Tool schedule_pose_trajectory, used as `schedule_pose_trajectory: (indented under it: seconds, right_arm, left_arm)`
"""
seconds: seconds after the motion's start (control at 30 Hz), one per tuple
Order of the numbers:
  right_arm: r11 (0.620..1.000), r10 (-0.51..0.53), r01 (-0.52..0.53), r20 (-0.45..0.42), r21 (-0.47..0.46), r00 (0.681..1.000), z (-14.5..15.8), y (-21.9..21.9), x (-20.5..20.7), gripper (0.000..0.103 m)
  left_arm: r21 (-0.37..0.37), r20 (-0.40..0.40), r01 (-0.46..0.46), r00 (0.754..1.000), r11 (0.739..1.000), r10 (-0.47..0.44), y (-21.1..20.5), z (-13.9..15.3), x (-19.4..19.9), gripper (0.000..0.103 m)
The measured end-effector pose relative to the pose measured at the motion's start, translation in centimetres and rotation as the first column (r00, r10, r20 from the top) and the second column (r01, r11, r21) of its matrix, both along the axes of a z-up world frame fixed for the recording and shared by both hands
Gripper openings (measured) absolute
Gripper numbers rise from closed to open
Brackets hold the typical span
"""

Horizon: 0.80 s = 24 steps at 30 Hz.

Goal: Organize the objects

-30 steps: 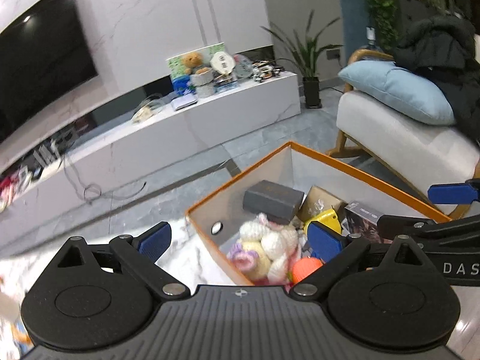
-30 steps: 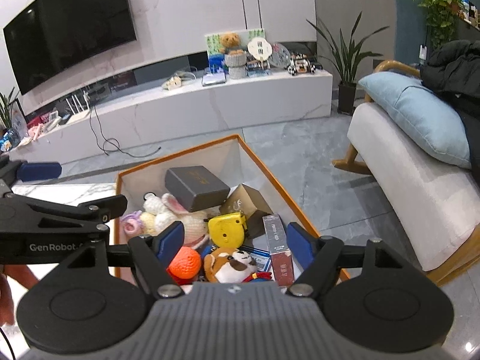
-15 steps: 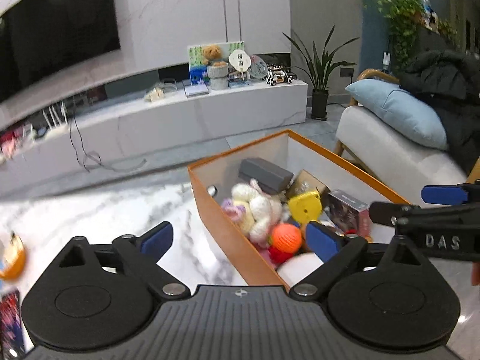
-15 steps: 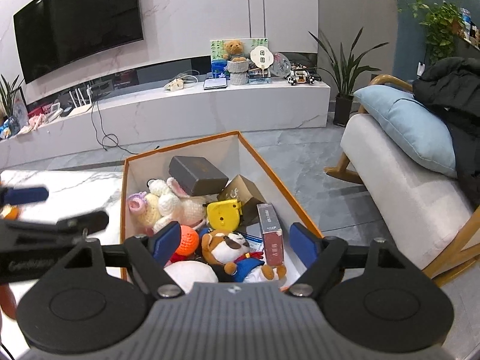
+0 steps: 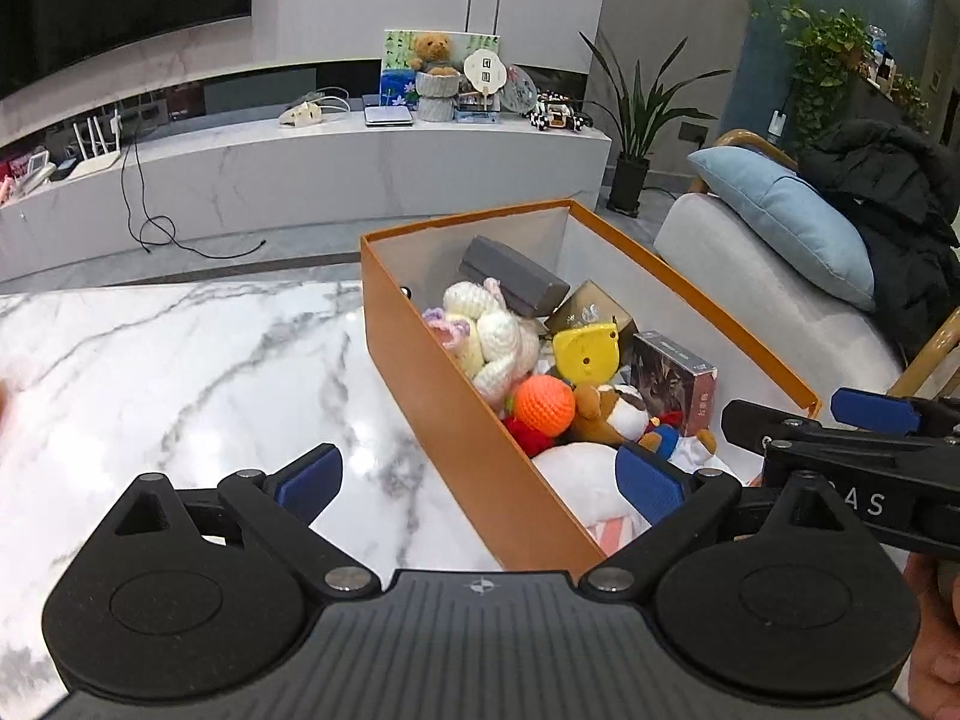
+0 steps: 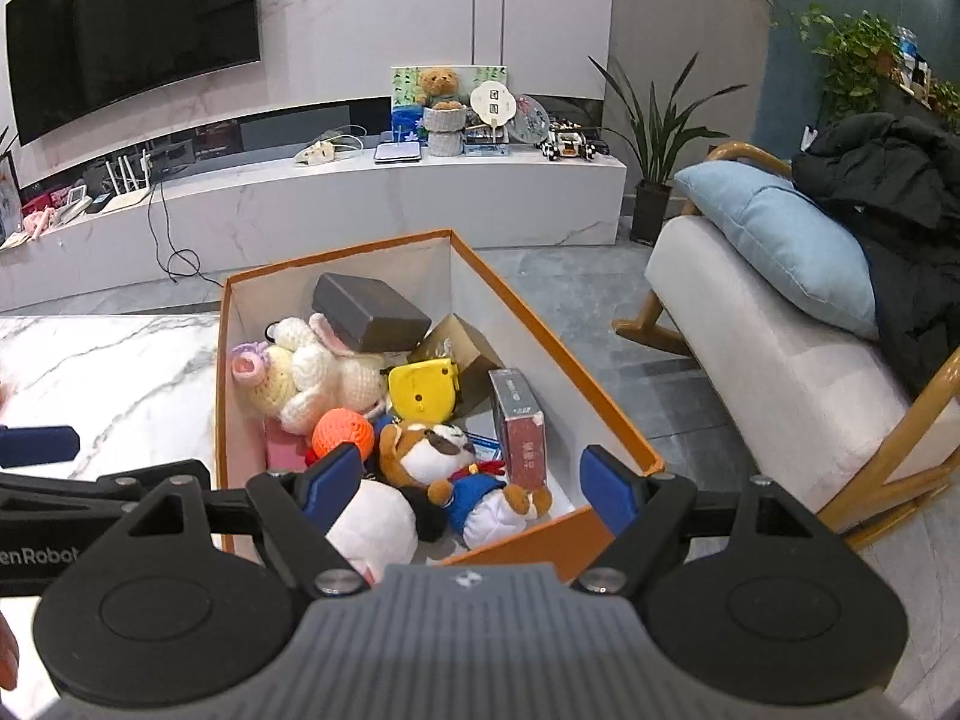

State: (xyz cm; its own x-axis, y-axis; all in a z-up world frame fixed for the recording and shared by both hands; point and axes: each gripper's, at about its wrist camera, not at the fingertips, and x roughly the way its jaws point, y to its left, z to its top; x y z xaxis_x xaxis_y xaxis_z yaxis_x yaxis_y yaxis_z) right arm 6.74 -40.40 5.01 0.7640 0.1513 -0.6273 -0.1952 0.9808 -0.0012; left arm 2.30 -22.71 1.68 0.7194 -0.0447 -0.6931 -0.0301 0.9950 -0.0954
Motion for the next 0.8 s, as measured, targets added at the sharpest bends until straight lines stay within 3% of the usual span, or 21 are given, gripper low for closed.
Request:
schedule_pose_trajectory:
  seconds: [0.23,0.8]
  right_arm:
    - [1.0,-0.027,0.027,-0.018,-0.011,0.999,-0.9,0.1,-0.7,0.081]
    - [0.998,-0.042,0.041,-0.033,-0.041,0.999,-1.4,0.6,-0.4,0.081]
  left_arm:
    - [-0.038,-0.032,-0.004,0.999,0.999,0.003,0.0,-0.6,-0.1,0.103]
    - [-0.032,-0.034,-0.016,0.999,0.999,0.015,-0.1,-0.7,-0.2,0.103]
